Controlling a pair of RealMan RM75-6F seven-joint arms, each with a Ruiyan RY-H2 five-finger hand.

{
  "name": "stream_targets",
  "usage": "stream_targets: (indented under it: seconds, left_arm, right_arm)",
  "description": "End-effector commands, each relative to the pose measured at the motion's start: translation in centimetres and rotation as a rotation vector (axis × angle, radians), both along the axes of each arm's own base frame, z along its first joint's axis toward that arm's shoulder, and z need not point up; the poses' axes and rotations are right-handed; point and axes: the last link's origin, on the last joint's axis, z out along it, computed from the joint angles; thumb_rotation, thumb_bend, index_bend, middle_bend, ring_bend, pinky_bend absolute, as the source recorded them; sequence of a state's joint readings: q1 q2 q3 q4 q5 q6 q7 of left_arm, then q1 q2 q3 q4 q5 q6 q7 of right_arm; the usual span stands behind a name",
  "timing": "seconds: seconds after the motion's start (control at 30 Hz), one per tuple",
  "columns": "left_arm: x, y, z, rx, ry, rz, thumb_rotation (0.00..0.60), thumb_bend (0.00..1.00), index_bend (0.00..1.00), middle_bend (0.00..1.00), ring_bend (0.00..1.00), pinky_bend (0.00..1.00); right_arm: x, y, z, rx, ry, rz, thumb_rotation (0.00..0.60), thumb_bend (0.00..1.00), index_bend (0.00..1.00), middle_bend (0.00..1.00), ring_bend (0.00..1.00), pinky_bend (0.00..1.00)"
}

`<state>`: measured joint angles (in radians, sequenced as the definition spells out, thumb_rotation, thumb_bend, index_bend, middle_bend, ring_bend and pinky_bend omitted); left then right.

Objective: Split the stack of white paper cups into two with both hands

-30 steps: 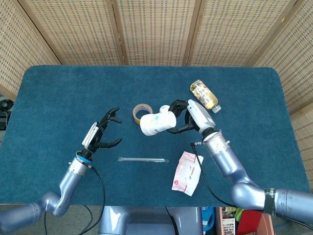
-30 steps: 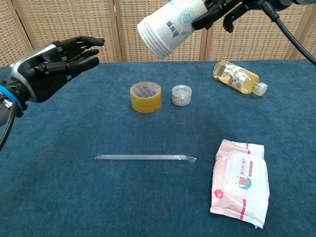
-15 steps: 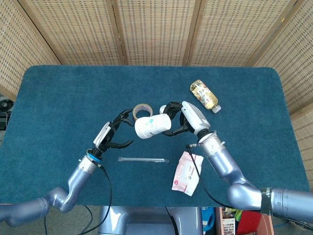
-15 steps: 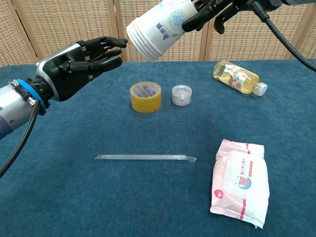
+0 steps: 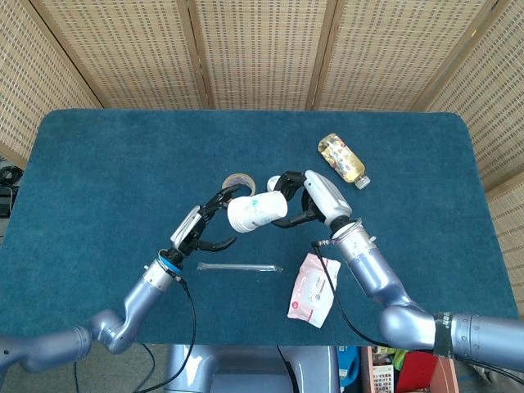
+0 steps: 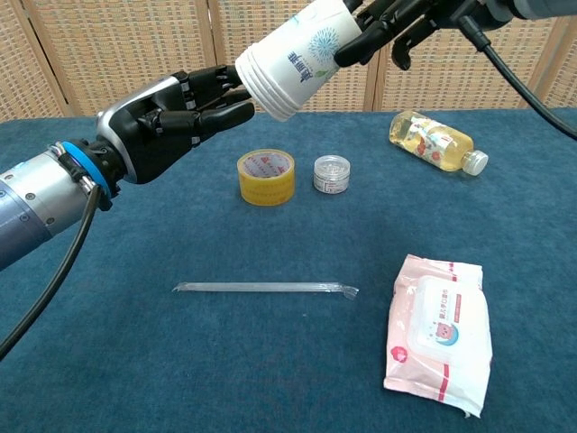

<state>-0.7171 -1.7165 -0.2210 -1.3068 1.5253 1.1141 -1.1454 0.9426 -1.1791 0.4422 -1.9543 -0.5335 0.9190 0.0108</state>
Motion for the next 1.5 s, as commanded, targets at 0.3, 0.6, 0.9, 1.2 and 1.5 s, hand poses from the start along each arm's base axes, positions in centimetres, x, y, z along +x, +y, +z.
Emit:
stream_targets:
  seconds: [0.3,0.6,0.9,1.2,1.5]
  left_arm:
    - [0.8,-0.1,-0.4,-0.007,-0.009,-0.006,0.6,0.39,0.46,0.1,0.0,0.0]
    - [1.0,-0.2,-0.6,-0.015,-0.017,-0.01,0.6,0.42,0.48,0.1,0.0,0.0]
    - [1.2,-0.6,-0.8,-0.016,-0.017,-0.011,0.6,0.42,0.52,0.1,0.0,0.0]
    - [1.2,-0.6,-0.8,-0.006,-0.023,0.006,0.6,0.42,0.63,0.11,0.0,0.0]
    - [1.2,-0.5,-0.8,0.006,-0.032,0.034,0.6,0.42,0.68,0.13,0.0,0.01]
  right_arm:
    - [0.0,0.1,0.1,0.003,0.003,0.002,0.6,0.23,0.75,0.62,0.5,0.72]
    - [-0.1,0.1,0.1,0.005,0.009,0.0,0.6,0.23,0.75,0.62,0.5,0.72]
    - [-0.3,0.2,0.1,0.01,0.013,-0.003,0.6,0.23,0.75,0.62,0.5,0.72]
    - [-0.2,0.4,0.1,0.016,0.016,0.002,0.6,0.23,0.75,0.62,0.5,0.72]
    - [-0.5,0.5,-0.1,0.023,0.021,-0.001,0.6,0.23,0.75,0.62,0.5,0.73]
